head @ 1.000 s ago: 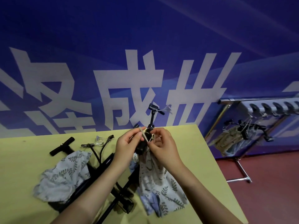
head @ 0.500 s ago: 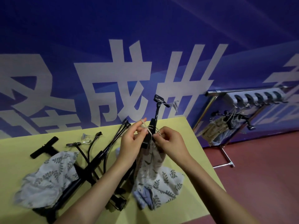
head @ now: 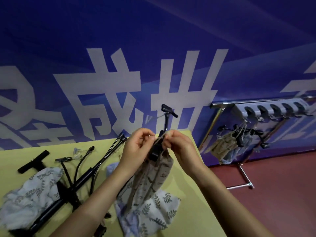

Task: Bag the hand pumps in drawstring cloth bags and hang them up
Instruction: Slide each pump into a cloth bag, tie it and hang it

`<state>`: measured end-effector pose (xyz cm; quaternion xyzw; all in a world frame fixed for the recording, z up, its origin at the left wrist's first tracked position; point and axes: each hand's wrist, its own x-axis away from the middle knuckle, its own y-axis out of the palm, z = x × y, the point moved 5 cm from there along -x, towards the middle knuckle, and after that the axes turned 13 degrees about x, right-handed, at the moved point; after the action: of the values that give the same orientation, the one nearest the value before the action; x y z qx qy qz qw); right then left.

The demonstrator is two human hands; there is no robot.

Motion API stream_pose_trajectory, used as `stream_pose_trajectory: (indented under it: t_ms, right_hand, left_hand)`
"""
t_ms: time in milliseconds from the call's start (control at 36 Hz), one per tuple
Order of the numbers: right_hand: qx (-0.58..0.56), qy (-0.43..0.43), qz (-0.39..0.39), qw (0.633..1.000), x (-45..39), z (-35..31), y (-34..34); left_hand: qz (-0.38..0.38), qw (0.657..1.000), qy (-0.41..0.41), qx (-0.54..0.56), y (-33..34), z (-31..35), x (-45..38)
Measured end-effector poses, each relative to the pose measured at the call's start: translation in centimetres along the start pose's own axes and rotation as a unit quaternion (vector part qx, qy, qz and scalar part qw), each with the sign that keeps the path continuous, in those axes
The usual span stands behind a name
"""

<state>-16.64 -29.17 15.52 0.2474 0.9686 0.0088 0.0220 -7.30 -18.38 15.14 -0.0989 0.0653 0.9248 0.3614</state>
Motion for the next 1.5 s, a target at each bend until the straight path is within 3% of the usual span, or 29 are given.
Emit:
stream_pose_trajectory:
  t_ms: [139, 278, 556, 694, 806, 1194, 1306, 1500]
  right_hand:
    - [0.066, -0.066, -0.110, 0.990, -1.0, -4.2, -5.4]
    - [0.048, -0.097, -0.162, 0.981, -1.8, -6.6, -12.9]
    - [0.119, -0.063, -0.141, 0.981, -1.7, -5.6, -27.1]
    - [0.142, -0.011, -0.095, 0.985, -1.6, -4.1, -33.2]
    - [0.180, 0.021, -0.053, 0.982, -1.5, -2.4, -37.4]
    - [0.170, 0.109, 0.125, 0.971, 1.4, 0.0, -52.8]
    - [0.158, 0.146, 0.140, 0.967, 2.2, 1.6, -56.3]
    - [0.270, 0.144, 0.146, 0.941, 1.9, 4.4, -61.4]
  left_hand:
    - [-0.019, 0.971, 0.155, -0.182, 5.7, 3.3, -2.2]
    - [-0.028, 0.950, 0.227, -0.214, 13.6, 4.4, -4.8]
    - [-0.056, 0.953, 0.184, -0.233, 27.8, -0.9, -8.2]
    - [-0.094, 0.923, 0.214, -0.304, 32.1, -3.7, -10.3]
    - [-0.147, 0.877, 0.254, -0.379, 36.0, -5.2, -11.3]
    - [-0.308, 0.855, 0.171, -0.379, 51.1, -6.9, -14.4]
    - [-0.357, 0.854, 0.112, -0.362, 55.0, -8.1, -15.2]
    - [-0.393, 0.825, 0.045, -0.404, 59.3, -11.8, -17.1]
